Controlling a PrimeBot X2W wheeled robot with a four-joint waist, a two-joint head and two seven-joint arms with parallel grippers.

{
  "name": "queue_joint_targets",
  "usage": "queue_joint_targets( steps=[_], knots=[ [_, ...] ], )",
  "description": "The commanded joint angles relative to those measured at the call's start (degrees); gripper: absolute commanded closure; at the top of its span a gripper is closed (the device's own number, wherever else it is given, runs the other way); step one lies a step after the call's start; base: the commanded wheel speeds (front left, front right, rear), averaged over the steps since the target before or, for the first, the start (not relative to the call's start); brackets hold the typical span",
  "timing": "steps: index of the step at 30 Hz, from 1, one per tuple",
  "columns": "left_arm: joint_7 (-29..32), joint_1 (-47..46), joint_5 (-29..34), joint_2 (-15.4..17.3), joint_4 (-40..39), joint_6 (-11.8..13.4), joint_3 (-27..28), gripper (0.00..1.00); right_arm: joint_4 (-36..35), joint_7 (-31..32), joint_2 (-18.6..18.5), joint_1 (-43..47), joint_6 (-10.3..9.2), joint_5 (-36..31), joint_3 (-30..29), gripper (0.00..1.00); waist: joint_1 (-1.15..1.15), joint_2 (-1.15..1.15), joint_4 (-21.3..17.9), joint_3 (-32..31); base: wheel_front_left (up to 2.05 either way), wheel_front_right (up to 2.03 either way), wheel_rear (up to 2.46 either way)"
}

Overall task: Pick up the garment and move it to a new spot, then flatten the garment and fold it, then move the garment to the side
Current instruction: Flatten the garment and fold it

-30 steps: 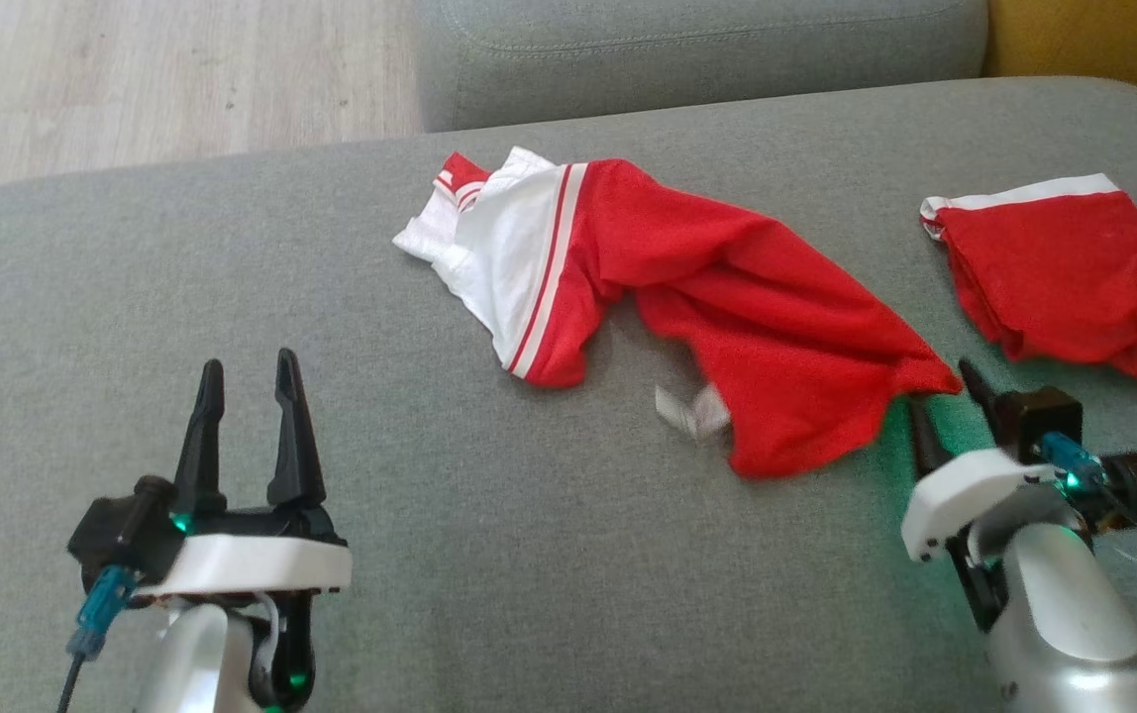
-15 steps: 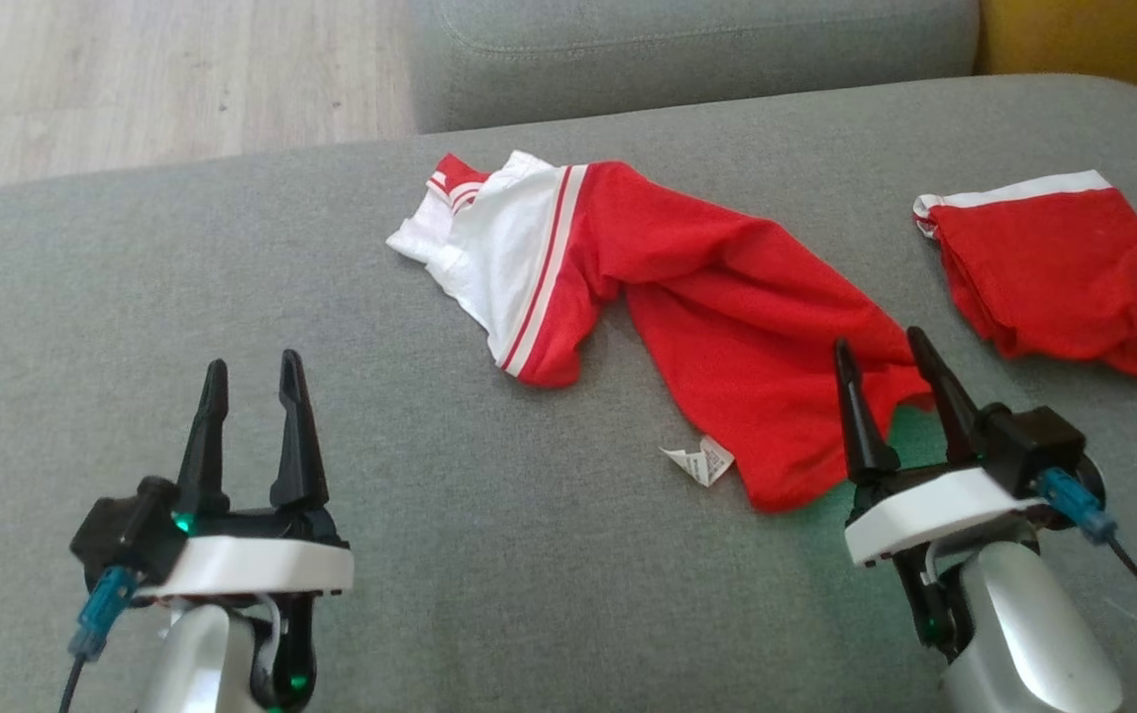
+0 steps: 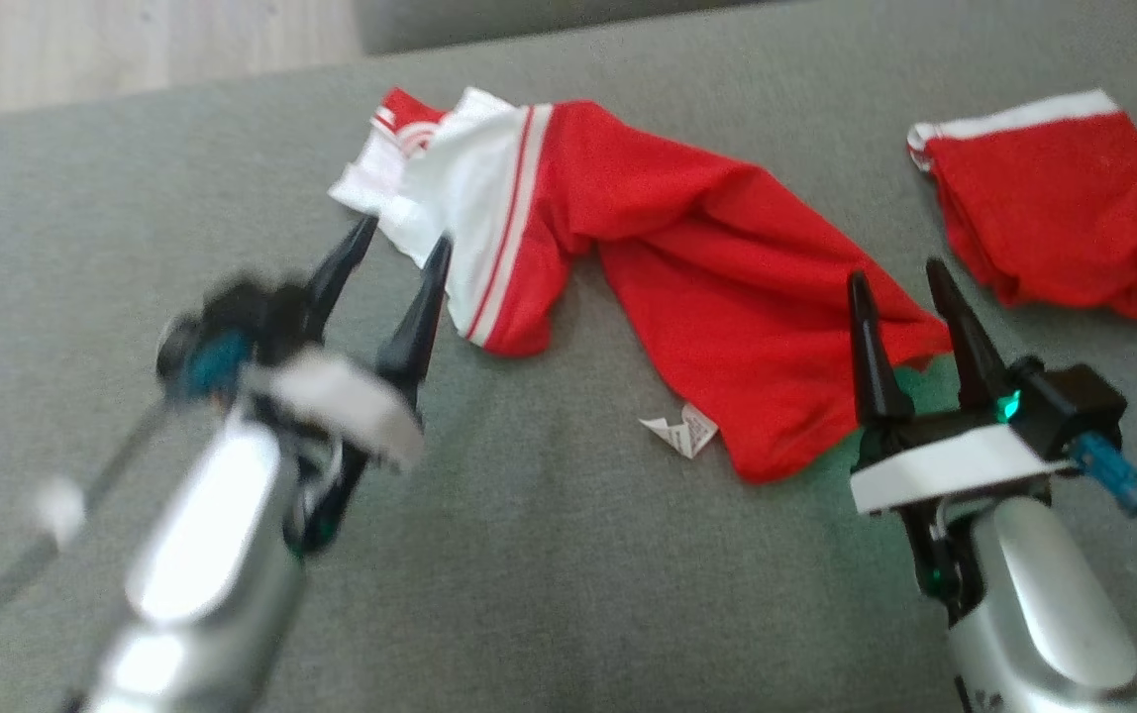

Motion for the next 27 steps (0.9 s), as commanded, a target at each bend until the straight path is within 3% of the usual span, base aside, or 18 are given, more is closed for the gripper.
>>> queue_joint_targets(
  steps=[1, 5, 12, 19, 27],
  knots=[
    [3.7, -6.4, -3.5, 3.7, -1.0, -0.2, -1.3, 0.00, -2.5, -0.6, 0.3, -2.8, -0.04, 0.7, 1.6, 0.00, -0.01, 0.00, -1.8, 3.0, 0.00, 0.00, 0.00],
    [13.5, -16.8, -11.5, 10.6, 1.2, -0.2, -9.6, 0.00, -3.0, -0.6, 0.3, -4.8, -0.04, 1.6, 2.9, 0.00, -0.01, 0.00, -4.1, 5.6, 0.00, 0.00, 0.00],
    [26.7, -27.9, -24.1, 18.4, 4.3, -0.2, -19.4, 0.00, -3.1, -0.6, 0.3, -6.7, -0.04, 3.5, 3.8, 0.00, -0.01, 0.00, -7.6, 7.6, 0.00, 0.00, 0.00],
    [26.0, -32.5, -25.8, 21.5, 8.1, -0.2, -23.9, 0.00, -3.4, -0.6, 0.3, -6.8, -0.04, 4.2, 4.0, 0.00, -0.01, 0.00, -9.1, 8.5, 0.00, 0.00, 0.00],
    [23.2, -36.3, -26.3, 21.2, 12.6, -0.2, -28.5, 0.00, -3.6, -0.6, 0.3, -6.9, -0.04, 4.4, 4.4, 0.00, -0.01, 0.00, -9.9, 9.6, 0.00, 0.00, 0.00]
  ],
)
